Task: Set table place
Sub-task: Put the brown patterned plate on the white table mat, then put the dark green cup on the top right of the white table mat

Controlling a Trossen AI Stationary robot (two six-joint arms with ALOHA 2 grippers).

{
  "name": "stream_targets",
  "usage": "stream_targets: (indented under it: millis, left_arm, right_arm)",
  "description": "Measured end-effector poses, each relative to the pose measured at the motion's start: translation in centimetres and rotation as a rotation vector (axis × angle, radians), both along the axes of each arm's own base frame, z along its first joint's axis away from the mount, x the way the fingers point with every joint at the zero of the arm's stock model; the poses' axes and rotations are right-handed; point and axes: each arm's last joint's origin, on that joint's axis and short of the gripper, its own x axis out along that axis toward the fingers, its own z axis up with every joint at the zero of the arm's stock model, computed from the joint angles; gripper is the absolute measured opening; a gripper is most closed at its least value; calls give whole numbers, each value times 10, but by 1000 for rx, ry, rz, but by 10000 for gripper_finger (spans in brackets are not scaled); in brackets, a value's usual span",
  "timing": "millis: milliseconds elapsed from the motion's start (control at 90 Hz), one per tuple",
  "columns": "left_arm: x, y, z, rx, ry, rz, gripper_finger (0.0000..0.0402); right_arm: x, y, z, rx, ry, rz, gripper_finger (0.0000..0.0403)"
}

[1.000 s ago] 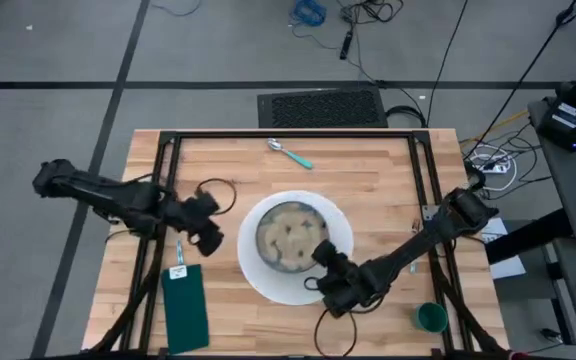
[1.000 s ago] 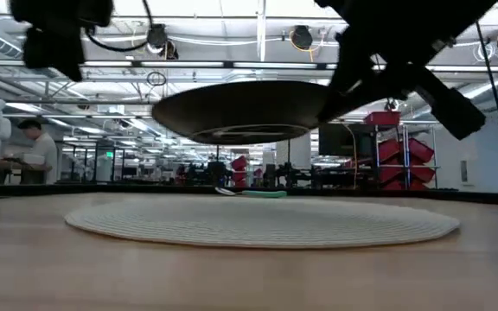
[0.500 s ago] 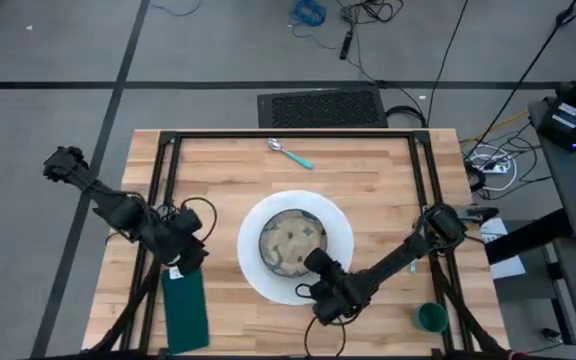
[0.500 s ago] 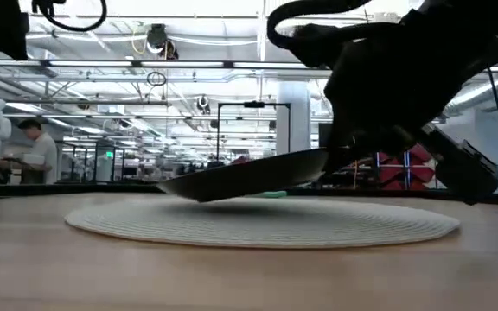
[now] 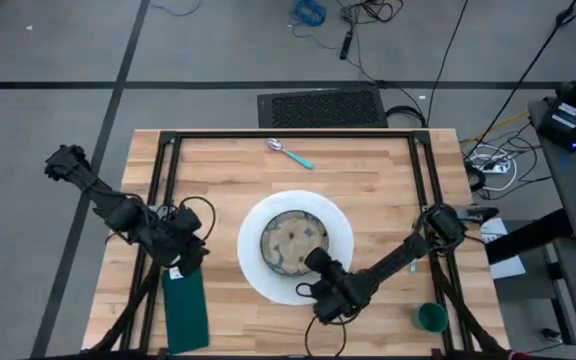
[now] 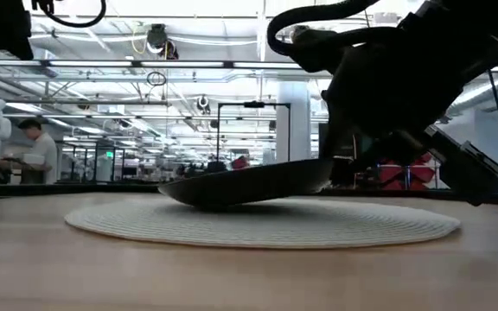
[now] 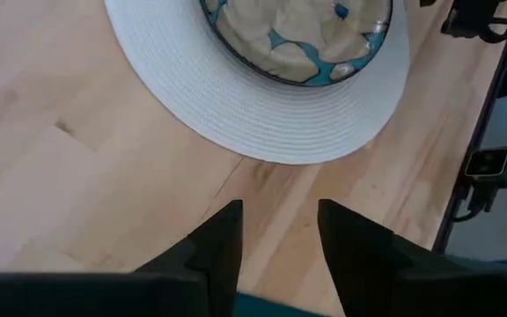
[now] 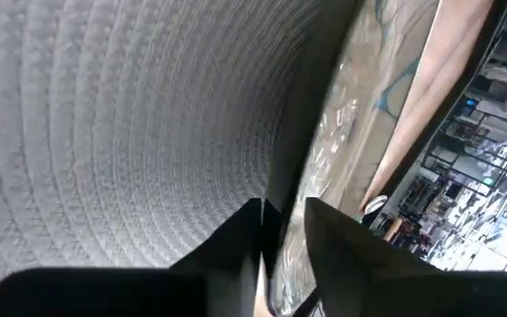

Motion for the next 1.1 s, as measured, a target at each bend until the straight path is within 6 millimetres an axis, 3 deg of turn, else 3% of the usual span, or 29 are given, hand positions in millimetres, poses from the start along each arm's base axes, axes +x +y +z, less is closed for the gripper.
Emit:
stream_targets:
  millis: [400, 556, 811, 967, 1100]
  left_arm:
    - [-1, -6, 1, -16, -21, -35, 134]
    - [-2, -9, 0, -10, -17, -51, 134]
    - [3, -13, -5, 30, -1, -44, 134]
    - [8, -18, -11, 62, 37, -79, 134]
    - [9, -24, -16, 73, 80, -136, 134]
  right_arm:
    - [-28, 22, -1, 30, 153, 51, 150]
    - [-41, 38, 17, 117, 203, -38, 153]
    - [-40, 58, 73, 430, 87, -517, 153]
    - [-32, 64, 104, 668, -98, -980, 153]
    - [-27, 75, 128, 863, -172, -1230, 153]
